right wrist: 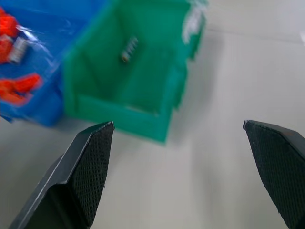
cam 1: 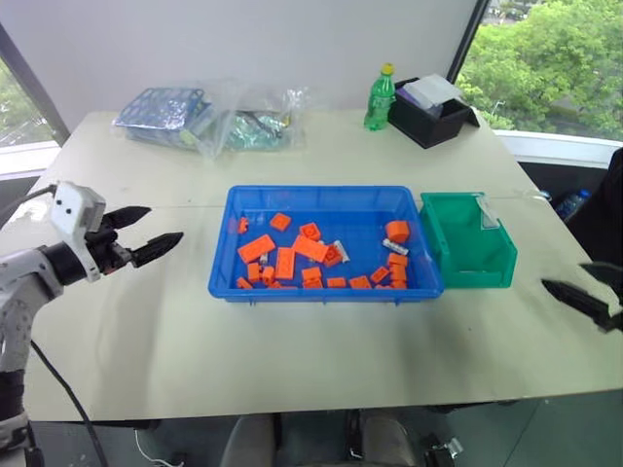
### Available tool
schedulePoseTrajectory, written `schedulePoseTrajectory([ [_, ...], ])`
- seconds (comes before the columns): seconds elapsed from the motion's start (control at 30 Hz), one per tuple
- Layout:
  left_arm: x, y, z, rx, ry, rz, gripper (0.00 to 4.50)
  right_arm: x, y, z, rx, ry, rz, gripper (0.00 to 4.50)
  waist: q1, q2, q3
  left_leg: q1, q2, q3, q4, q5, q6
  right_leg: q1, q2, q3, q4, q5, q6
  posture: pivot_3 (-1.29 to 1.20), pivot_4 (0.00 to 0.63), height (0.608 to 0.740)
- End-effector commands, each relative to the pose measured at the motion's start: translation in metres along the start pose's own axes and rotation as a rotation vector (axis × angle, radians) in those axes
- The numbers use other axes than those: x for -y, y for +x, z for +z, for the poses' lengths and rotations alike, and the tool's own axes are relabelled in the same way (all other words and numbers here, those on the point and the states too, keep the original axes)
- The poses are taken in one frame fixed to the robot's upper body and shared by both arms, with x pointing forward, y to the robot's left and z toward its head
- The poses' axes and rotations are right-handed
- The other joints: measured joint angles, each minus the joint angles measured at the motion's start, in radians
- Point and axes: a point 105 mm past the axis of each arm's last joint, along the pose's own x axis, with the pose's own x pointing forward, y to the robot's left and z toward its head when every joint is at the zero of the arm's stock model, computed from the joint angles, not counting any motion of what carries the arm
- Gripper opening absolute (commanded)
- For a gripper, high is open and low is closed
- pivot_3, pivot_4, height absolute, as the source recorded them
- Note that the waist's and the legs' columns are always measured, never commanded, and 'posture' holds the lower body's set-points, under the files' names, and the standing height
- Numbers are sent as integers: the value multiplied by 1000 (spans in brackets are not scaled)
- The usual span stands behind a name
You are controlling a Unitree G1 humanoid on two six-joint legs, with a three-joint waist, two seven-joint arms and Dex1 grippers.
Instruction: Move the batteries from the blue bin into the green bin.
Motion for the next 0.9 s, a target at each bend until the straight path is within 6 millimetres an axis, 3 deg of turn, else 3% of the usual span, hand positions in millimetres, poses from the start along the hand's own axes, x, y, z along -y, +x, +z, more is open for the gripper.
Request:
schedulePoseTrajectory([
  [0.03, 28, 1, 25, -9, 96, -201, 4500, -61, 39, 53, 60, -179, 330, 4474, -8, 0, 0, 0, 0, 1, -1, 0, 0, 0, 0, 0, 1, 0, 0, 0, 150, 723],
  [0.23, 37, 3, 30, -58, 148, -323, 4500, -151, 108, 85, 104, -362, 711, 4474, -17, -2, 1, -1, 1, -1, -3, 0, 0, -4, 2, 0, 3, 0, -1, 0, 150, 723],
  [0.4, 41, 0, 27, -88, 159, -357, 4500, -202, 175, 94, 123, -452, 836, 4474, -18, -4, 1, -3, 0, 3, -1, 2, 4, -8, 1, 5, 6, 1, -1, 0, 150, 723],
  [0.47, 42, -4, 25, -92, 154, -357, 4500, -217, 199, 91, 110, -474, 849, 4474, -17, -6, 1, -3, -1, 3, -1, 2, 4, -8, 2, 5, 8, 2, -1, 0, 150, 723],
  [0.63, 52, -11, 21, -104, 150, -360, 4500, -245, 236, 79, 81, -529, 884, 4474, -20, -8, 1, -1, -1, 2, 0, 2, 3, -9, 2, 7, 19, 5, -6, 0, 150, 723],
  [0.9, 56, -18, 20, -104, 131, -311, 4500, -279, 271, 77, 84, -555, 858, 4474, -27, -8, 1, 2, 0, 1, -2, 4, 0, -11, 4, 8, 22, 6, -3, 0, 150, 723],
])
